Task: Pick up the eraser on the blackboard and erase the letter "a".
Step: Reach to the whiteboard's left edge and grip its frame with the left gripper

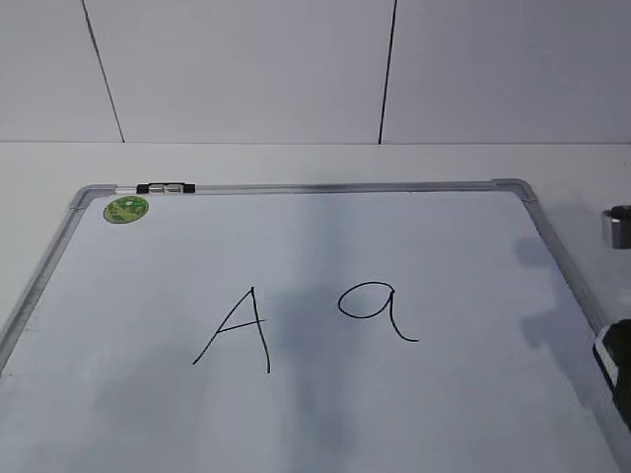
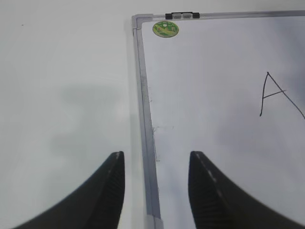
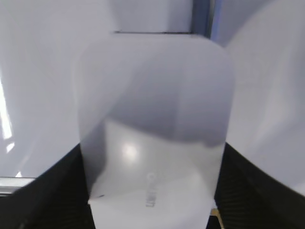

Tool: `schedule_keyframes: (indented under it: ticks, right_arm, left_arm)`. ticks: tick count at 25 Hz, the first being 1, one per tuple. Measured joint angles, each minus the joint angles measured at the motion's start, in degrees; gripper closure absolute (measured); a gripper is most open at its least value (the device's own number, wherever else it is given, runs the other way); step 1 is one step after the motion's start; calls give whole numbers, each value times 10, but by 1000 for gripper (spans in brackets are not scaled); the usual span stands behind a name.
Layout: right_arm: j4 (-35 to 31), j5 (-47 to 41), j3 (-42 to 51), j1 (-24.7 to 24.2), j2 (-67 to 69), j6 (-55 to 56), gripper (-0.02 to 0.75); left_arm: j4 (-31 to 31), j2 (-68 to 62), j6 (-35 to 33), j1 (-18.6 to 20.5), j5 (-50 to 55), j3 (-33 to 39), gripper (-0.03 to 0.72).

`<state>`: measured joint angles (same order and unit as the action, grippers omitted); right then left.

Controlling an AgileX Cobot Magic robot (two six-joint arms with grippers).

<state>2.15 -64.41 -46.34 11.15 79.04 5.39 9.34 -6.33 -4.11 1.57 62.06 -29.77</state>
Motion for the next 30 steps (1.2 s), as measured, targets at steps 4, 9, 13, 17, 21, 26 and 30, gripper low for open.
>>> schedule_keyframes:
  ticks: [4, 9, 13, 17, 21, 26, 30]
  right_arm:
    - [3, -39, -27, 0, -29, -6, 178]
    - [6, -47, -43, 0, -60, -8, 178]
    - [7, -52, -43, 0, -75, -8, 178]
    - [7, -54, -43, 0, -80, -8, 178]
    - [9, -54, -43, 0, -80, -8, 178]
    - [9, -54, -43, 0, -80, -8, 178]
    - [10, -54, -43, 0, -80, -6, 178]
  left_arm:
    - [16, -81, 0, -5, -56, -11, 348]
    - [41, -192, 0, -9, -95, -16, 347]
    - [50, -285, 0, -9, -123, -17, 347]
    - [50, -374, 0, -9, -150, -18, 347]
    - [50, -482, -3, -9, -166, -38, 347]
    - [50, -624, -15, -9, -168, -110, 347]
    - [50, -711, -27, -9, -169, -179, 347]
